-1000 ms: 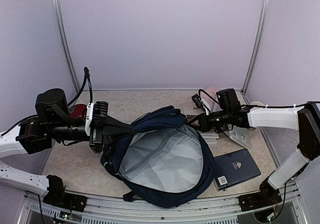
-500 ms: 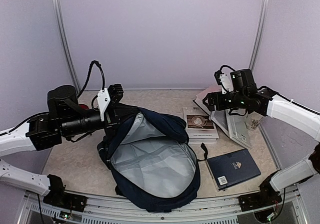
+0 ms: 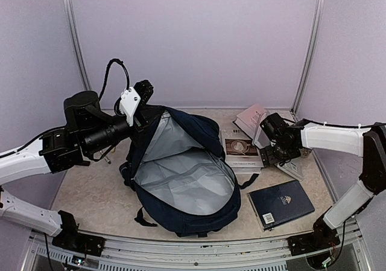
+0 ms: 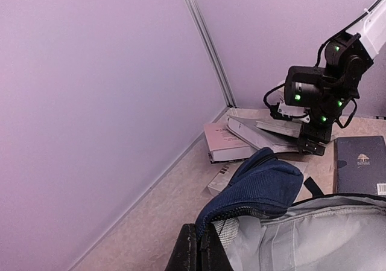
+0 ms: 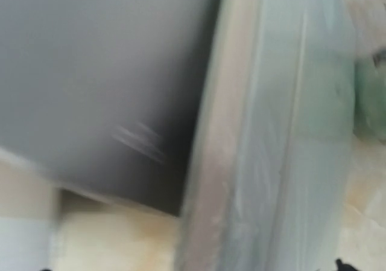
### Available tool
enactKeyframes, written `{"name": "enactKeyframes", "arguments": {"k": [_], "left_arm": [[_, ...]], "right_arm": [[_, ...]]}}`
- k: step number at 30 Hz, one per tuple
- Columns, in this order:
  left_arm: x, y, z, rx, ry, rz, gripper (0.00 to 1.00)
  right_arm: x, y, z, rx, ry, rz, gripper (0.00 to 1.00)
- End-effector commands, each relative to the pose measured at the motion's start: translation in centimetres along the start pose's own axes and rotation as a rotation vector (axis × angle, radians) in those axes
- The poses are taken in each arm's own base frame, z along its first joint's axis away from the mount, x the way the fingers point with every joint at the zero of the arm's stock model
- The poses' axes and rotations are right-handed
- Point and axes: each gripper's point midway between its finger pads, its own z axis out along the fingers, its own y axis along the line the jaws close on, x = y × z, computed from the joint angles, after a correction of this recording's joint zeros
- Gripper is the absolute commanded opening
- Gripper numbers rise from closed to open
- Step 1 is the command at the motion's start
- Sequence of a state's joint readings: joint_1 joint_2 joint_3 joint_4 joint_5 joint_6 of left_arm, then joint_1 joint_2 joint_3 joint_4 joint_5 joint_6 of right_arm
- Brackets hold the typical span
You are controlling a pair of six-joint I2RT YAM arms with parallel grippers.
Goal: Pack the student bag
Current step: Pick up the book.
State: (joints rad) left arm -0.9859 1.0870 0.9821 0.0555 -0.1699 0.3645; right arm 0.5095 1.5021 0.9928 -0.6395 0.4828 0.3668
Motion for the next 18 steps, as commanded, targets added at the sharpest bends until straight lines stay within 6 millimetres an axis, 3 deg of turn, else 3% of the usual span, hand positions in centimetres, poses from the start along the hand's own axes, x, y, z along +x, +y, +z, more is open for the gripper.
{"name": "enactKeyframes", "arguments": {"k": [1,6,9,13,18], "left_arm": [[-1.9,2.0,-0.8,-0.081,-0.073,-0.031,0.00],[-2.0,1.7,-1.2,-0.058,-0.079,-0.028,0.00],[-2.2,1.7,-1.3,-0.053,-0.084,-0.030,0.00],[-1.9,1.6,-1.2,-0.051,-0.073,-0.026,0.00],[-1.2,1.5,-1.0,-0.054,-0.055,-0.023,0.00]], "right_arm": [[2.5,-1.7,2.4,0.163,0.080,-0.030,0.93],[4.0,-2.6,3.9,0.266,0.134,-0.062,0.75],[4.2,-3.0,4.2,0.302,0.140,-0.072,0.56],[3.6,-3.3,3.5,0.312,0.130,-0.075,0.28],[2.1,-3.1,1.4,0.295,0.087,-0.049,0.12]]}}
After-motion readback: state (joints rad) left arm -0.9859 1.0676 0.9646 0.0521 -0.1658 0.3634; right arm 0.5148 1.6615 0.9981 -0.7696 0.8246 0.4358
